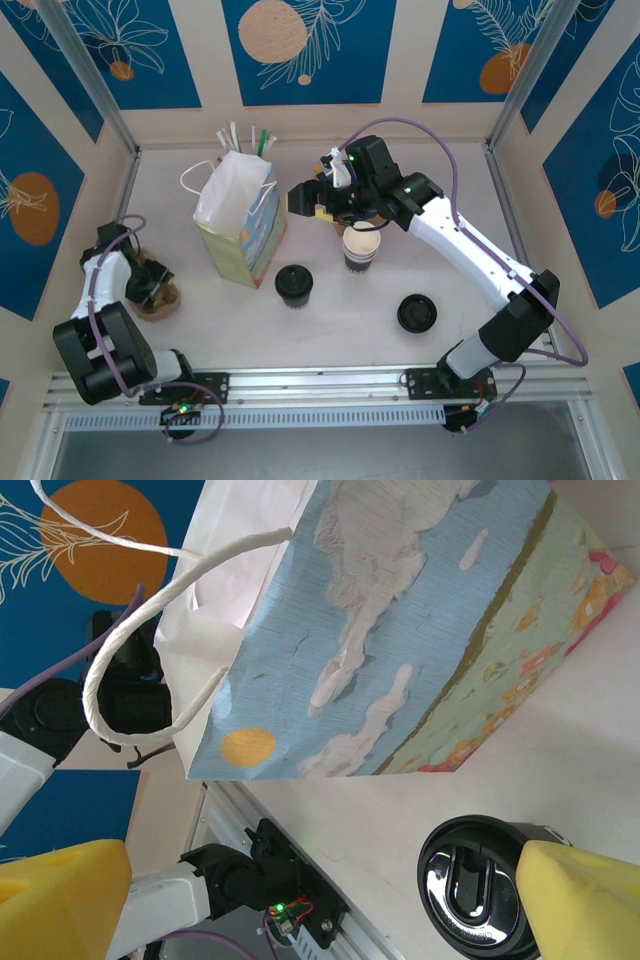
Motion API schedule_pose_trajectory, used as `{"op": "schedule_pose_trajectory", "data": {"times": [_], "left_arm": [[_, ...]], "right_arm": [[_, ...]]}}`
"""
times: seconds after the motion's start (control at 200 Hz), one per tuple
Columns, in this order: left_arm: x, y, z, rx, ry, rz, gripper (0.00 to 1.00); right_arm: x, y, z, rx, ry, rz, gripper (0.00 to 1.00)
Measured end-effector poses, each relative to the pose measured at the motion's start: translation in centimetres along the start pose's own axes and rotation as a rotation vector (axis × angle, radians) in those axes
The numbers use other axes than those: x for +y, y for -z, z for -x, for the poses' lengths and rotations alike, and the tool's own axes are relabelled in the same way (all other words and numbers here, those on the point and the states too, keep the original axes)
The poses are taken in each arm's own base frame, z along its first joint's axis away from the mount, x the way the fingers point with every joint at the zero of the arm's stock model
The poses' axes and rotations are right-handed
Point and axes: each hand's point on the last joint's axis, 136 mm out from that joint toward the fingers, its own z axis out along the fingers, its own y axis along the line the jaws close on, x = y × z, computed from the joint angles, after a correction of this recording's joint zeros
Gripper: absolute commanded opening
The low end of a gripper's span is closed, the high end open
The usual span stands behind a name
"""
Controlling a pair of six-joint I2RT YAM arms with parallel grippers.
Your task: Pack the takeout coffee
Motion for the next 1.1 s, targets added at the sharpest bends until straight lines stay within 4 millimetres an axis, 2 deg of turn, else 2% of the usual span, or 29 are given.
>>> {"op": "schedule_pose_trajectory", "data": {"times": [0.12,0.37,0.595,0.795,0.945,1.1], "left_arm": [[-0.6,0.3,0.1,-0.003,-0.011,-0.002,0.48],[-0.6,2.9,1.8,-0.079,-0.081,0.046,0.51],[-0.4,5.0,4.5,-0.161,-0.191,0.141,0.50],[-0.3,4.5,6.0,-0.151,-0.267,0.206,0.54],[-0.1,3.6,6.2,-0.119,-0.309,0.238,0.55],[0.2,3.6,6.5,-0.118,-0.325,0.259,0.54]], "right_arm": [[-0.1,0.0,0.0,-0.001,-0.004,-0.004,0.99],[-0.1,0.1,-0.1,-0.003,-0.005,-0.007,0.99],[0.2,0.5,0.0,-0.001,-0.005,-0.008,0.99],[1.5,1.1,0.7,-0.016,0.010,0.004,0.99],[1.8,0.9,0.1,0.001,0.012,0.003,0.99],[1.6,0.7,-0.3,0.016,0.008,-0.005,0.99]]}}
